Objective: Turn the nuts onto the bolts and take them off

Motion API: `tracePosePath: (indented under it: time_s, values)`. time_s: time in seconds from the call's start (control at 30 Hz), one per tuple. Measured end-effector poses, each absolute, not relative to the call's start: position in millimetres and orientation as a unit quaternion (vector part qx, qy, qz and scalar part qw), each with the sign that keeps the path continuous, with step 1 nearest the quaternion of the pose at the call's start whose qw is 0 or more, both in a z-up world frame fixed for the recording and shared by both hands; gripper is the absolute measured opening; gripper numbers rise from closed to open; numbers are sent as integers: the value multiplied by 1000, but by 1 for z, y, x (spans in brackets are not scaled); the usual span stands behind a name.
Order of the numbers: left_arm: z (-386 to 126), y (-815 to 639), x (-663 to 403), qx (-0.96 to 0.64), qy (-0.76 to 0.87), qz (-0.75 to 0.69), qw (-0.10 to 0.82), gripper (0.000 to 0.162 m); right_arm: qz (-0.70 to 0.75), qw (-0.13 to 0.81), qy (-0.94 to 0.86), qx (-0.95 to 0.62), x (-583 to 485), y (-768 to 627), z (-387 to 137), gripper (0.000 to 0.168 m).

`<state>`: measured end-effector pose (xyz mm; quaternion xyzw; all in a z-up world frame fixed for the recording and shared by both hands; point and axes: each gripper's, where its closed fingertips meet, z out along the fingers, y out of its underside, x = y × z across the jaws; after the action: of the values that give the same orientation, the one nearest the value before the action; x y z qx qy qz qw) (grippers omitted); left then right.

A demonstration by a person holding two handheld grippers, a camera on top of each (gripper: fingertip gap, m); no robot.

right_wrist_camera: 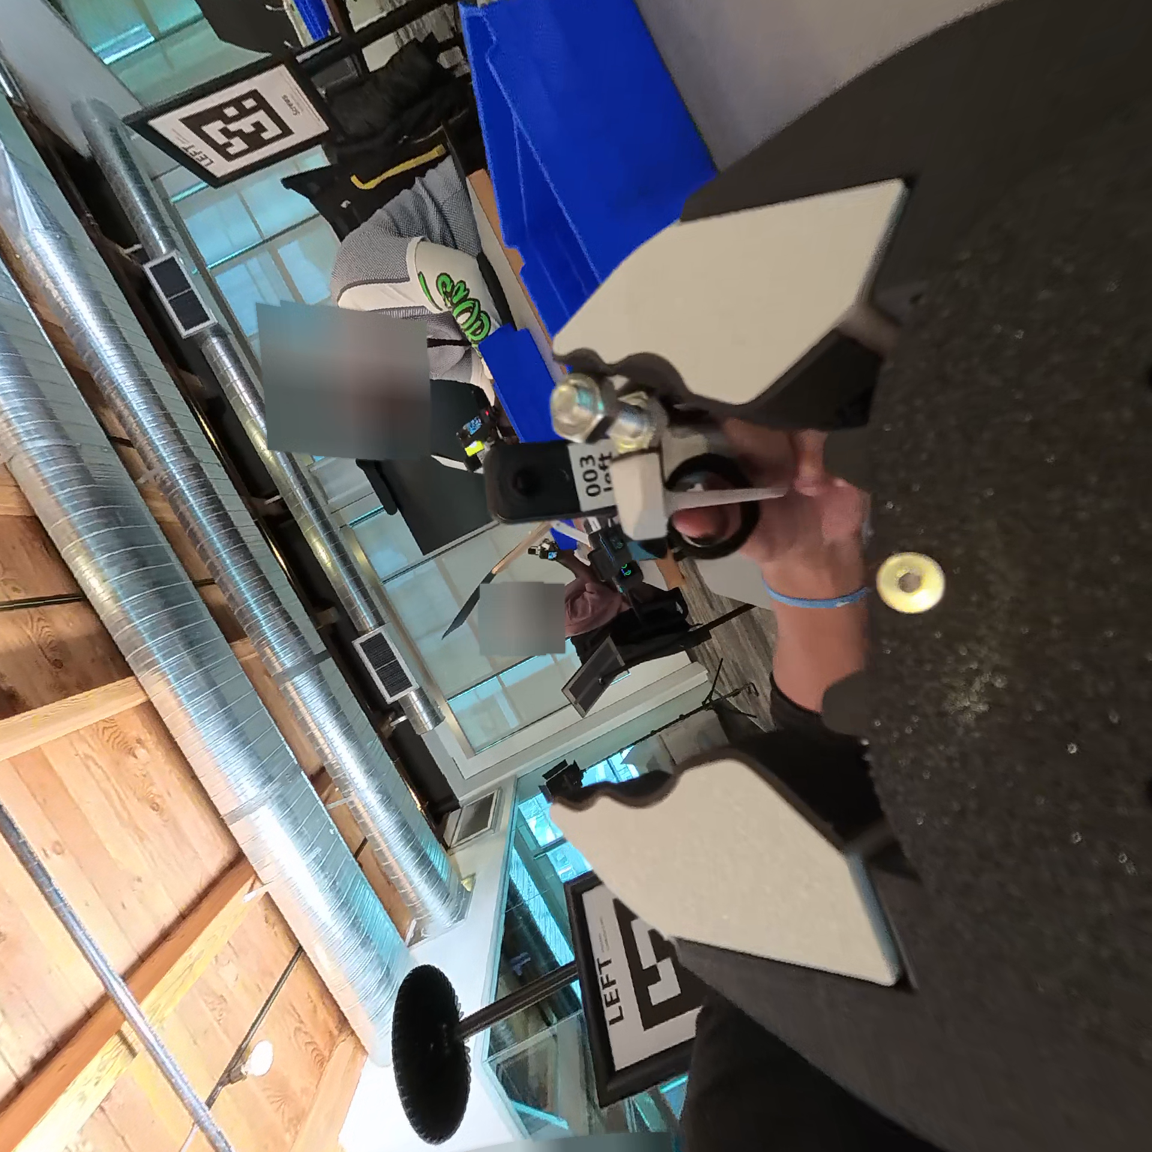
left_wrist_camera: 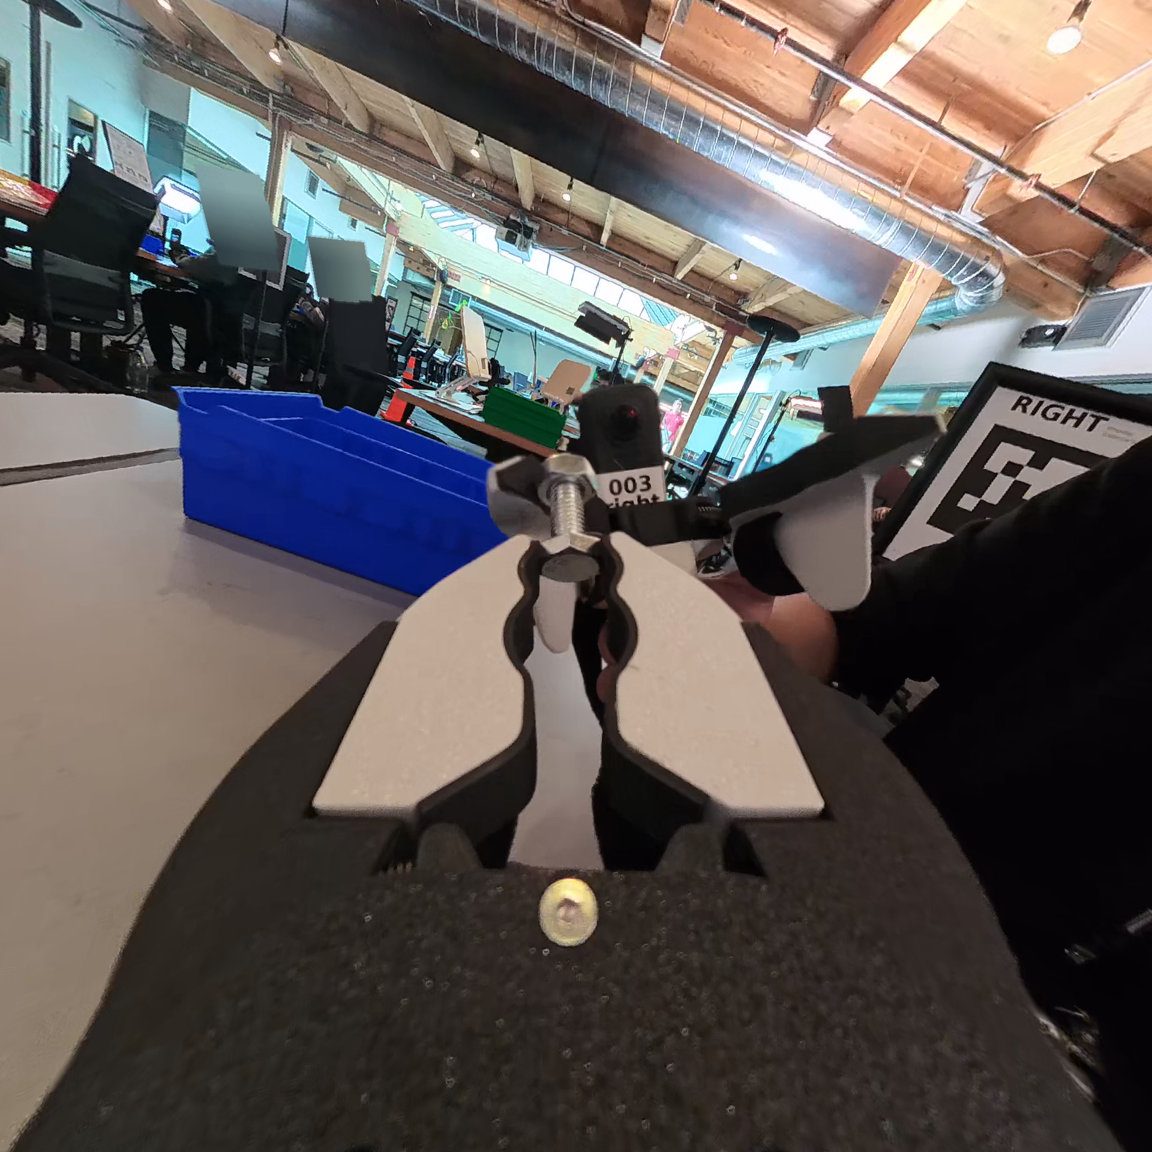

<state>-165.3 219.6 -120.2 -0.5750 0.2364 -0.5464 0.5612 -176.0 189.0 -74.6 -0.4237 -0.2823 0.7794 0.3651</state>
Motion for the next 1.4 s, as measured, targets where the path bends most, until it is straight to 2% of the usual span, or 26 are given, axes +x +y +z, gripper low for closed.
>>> tracePosePath:
  time_s: [0.57, 0.8, 0.87, 0.97, 1.03, 1.1, 1.13, 1.17, 1.37, 1.4]
  values:
    - [-126, 222, -165, -587, 241, -533, 559, 17, 756, 387, -298, -435, -134, 169, -92, 121]
    - [-125, 214, -157, -583, 265, -533, 553, 17, 739, 392, -264, -481, -130, 203, -105, 110]
    - [-127, 210, -151, -584, 282, -531, 546, 17, 729, 381, -271, -500, -139, 210, -111, 104]
    - [-131, 204, -142, -585, 303, -525, 539, 17, 719, 357, -309, -510, -152, 209, -122, 79]
    - [-132, 201, -138, -584, 308, -527, 535, 17, 727, 338, -314, -509, -155, 207, -123, 73]
    - [-134, 200, -135, -585, 311, -530, 530, 17, 725, 342, -329, -499, -155, 203, -124, 50]
    - [-135, 200, -134, -586, 312, -529, 529, 17, 721, 346, -340, -495, -153, 201, -125, 30]
    - [-135, 200, -133, -587, 312, -529, 527, 17, 715, 356, -345, -493, -152, 202, -124, 18]
    - [-141, 198, -126, -599, 328, -509, 525, 17, 679, 402, -371, -489, -148, 201, -126, 17]
    - [-143, 198, -125, -601, 330, -498, 530, 22, 675, 405, -373, -490, -147, 202, -125, 17]
